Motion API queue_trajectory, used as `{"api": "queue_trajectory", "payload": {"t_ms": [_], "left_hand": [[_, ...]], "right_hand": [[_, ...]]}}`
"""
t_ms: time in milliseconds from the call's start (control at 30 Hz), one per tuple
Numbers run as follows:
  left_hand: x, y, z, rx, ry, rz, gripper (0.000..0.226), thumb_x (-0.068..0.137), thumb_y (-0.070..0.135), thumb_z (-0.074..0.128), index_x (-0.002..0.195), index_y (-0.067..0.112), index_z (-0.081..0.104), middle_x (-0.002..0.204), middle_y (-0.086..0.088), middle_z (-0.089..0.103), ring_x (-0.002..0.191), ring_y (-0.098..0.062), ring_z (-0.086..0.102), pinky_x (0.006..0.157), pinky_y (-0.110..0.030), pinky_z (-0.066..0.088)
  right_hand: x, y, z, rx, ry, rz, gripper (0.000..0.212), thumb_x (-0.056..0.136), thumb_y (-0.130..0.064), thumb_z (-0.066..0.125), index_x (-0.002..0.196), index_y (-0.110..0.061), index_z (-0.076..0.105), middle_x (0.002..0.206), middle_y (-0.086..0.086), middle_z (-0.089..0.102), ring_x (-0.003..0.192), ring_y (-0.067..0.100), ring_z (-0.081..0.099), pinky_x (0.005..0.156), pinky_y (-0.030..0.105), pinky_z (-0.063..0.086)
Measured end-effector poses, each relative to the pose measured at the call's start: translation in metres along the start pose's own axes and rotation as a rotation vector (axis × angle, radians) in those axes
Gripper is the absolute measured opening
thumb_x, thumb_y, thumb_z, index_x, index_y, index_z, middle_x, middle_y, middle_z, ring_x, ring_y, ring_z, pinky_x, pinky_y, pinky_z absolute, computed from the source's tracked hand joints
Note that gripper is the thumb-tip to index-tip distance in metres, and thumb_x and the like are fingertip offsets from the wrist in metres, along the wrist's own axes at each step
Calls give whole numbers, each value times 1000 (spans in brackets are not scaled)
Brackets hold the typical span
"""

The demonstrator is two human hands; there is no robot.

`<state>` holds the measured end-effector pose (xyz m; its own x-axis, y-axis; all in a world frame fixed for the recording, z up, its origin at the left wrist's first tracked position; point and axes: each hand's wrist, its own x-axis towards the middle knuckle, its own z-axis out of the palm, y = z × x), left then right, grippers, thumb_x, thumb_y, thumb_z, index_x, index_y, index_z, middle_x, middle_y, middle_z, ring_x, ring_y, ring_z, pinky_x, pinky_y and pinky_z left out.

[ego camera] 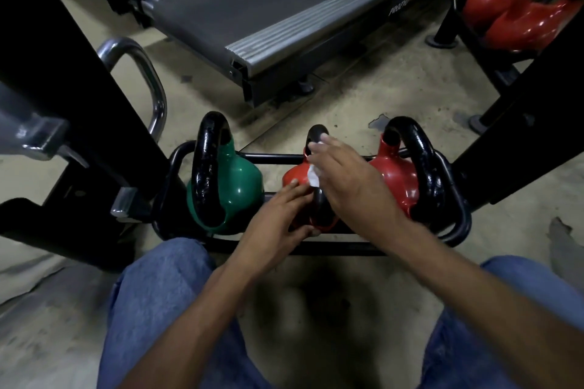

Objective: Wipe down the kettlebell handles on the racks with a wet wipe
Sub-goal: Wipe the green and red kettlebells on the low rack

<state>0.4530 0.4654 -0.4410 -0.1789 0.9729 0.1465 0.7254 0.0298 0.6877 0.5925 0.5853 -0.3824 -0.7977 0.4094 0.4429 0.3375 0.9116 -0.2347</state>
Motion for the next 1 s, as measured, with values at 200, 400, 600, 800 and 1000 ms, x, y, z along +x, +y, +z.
{"api": "queue_trajectory", "payload": {"t_ms": [200, 400, 600, 800, 1000], "left_hand": [[-1, -2, 0, -34, -36, -11, 57, 83, 25, 83, 136, 14, 62, 148, -1, 55, 139, -15, 48, 116, -27, 37], [0, -4, -6, -2, -80, 38, 65, 91, 28, 77, 150, 30, 52, 160, 23, 29, 155, -5, 17, 124, -27, 19], [-1, -6, -5, -28, -107, -1, 71, 90, 33, 78, 153, 29, 47, 166, 13, 31, 157, -7, 16, 127, -39, 24], [-3, -10, 0, -39, -85, 11, 72, 88, 29, 80, 152, 29, 49, 163, 21, 26, 157, -3, 12, 128, -33, 18], [3, -13, -7, -28, -38, 39, 64, 85, 26, 83, 144, 30, 59, 154, 25, 36, 151, 1, 23, 125, -30, 24]], "right_hand": [[24, -18, -20, -376, -559, -436, 36, 97, -28, 37, 109, -14, 68, 104, 4, 66, 106, 26, 60, 126, 52, 24], [-32, -14, -14, -188, -90, -212, 27, 102, -17, 63, 126, -8, 68, 140, 13, 62, 138, 30, 53, 122, 48, 34], [-40, -66, 11, 584, 396, 748, 30, 104, -21, 63, 133, -20, 67, 131, -11, 68, 123, -2, 61, 100, 18, 52], [-23, -57, 22, 859, 407, 1097, 25, 109, -33, 47, 110, -25, 71, 101, -3, 76, 95, 11, 71, 87, 40, 59], [-51, -72, 19, 1071, 350, 1077, 33, 111, -23, 43, 104, -18, 75, 104, 9, 75, 103, 23, 68, 85, 28, 50]]}}
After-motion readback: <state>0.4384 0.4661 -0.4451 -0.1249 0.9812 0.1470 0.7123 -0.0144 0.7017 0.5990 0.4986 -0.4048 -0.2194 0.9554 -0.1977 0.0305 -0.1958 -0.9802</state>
